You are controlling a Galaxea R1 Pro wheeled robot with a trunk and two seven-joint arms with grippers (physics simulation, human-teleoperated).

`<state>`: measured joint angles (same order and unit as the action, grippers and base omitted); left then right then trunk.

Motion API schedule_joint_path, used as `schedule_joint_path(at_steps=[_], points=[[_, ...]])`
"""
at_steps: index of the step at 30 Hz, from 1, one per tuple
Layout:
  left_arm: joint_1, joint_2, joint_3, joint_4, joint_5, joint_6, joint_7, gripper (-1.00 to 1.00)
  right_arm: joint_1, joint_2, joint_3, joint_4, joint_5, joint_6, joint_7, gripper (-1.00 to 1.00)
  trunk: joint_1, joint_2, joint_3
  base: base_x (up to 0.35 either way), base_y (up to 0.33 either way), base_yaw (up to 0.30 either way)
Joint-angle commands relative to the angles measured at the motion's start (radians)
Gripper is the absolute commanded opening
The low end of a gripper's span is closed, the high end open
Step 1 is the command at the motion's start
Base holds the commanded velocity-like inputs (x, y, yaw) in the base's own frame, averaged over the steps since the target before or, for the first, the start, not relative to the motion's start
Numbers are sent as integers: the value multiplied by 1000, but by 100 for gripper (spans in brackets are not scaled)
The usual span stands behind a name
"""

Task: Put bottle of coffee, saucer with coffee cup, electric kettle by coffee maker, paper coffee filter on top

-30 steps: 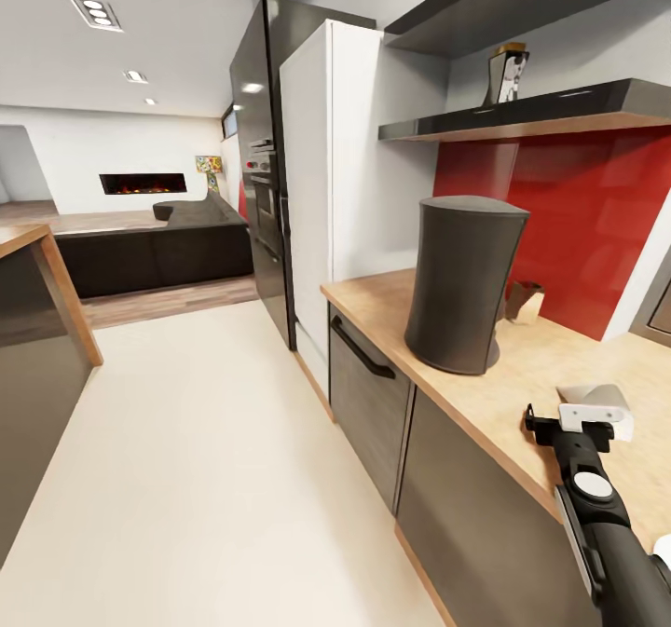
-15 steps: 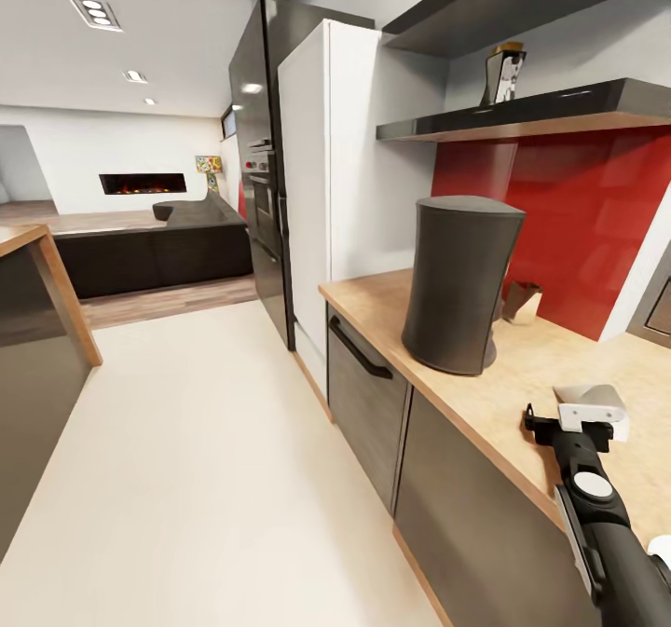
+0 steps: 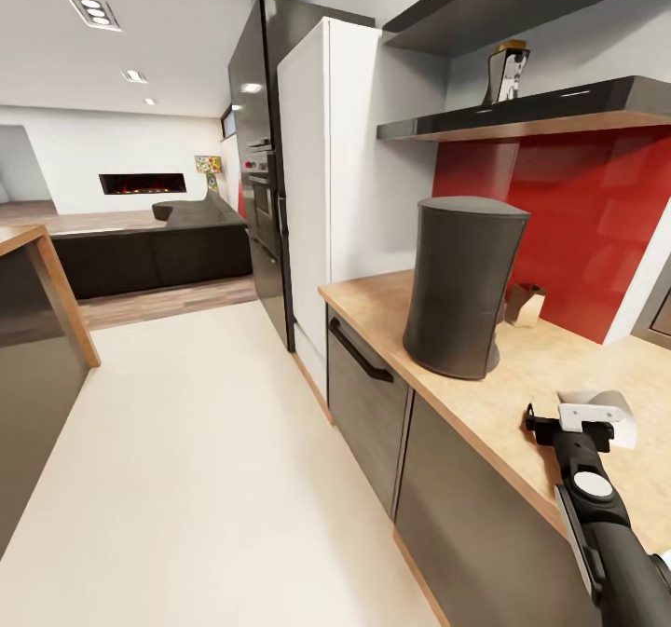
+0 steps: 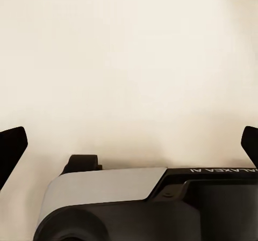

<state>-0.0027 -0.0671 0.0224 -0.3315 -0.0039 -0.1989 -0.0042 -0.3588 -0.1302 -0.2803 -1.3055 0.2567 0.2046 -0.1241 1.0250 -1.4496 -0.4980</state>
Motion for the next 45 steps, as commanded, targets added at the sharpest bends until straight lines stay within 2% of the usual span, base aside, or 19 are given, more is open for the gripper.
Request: schedule_joint_path(at_steps=[1, 45], points=[[0, 0, 2, 0, 0, -3, 0, 100, 0, 0, 1, 35, 9, 10, 0, 100, 0, 0, -1, 0, 0, 0], [0, 0, 2, 0, -1, -3, 0, 100, -4, -2, 1, 57, 10, 13, -3, 100, 0, 0, -1, 9, 0, 0]])
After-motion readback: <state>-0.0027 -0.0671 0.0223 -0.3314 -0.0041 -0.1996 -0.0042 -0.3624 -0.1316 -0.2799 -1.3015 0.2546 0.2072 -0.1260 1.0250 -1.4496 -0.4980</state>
